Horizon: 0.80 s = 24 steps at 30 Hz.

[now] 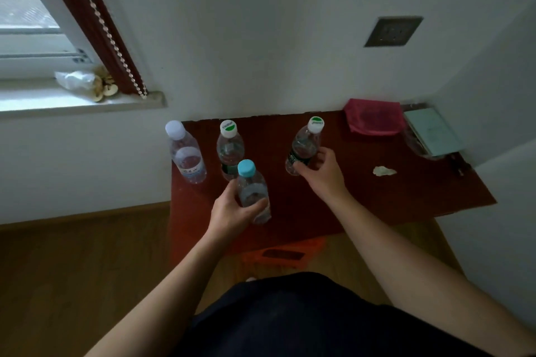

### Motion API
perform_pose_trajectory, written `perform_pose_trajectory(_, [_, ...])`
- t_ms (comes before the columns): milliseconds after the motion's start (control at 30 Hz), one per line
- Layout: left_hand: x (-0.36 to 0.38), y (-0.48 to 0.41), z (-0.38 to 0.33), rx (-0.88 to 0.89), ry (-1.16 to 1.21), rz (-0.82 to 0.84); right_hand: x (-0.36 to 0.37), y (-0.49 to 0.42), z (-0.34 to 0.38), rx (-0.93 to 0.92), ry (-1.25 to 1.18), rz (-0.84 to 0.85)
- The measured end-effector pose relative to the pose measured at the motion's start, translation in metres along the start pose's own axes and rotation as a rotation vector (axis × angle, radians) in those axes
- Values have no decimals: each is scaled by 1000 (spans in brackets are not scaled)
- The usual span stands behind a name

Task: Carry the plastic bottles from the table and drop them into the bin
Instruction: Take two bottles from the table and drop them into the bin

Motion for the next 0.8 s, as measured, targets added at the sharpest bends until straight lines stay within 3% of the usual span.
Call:
perform_pose_trajectory(200, [-34, 19, 12, -33, 117, -69, 20, -28, 17, -74, 13, -73])
perform_pose_trajectory(367, [-56, 51, 32, -78, 163, -154, 29, -35, 22, -114, 42, -27])
perform_pose_trajectory(800, [-90, 131, 62, -250, -15, -516, 48, 36, 27, -386, 153, 412])
Point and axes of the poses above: each hand's wrist, its own y-axis away from the middle knuckle, its own x-axis out of the palm, z = x × y, the point moved 1 cm from there along -y, towards the middle knuckle, and after that the axes turned 13 degrees about -y, right-handed, at the moved point
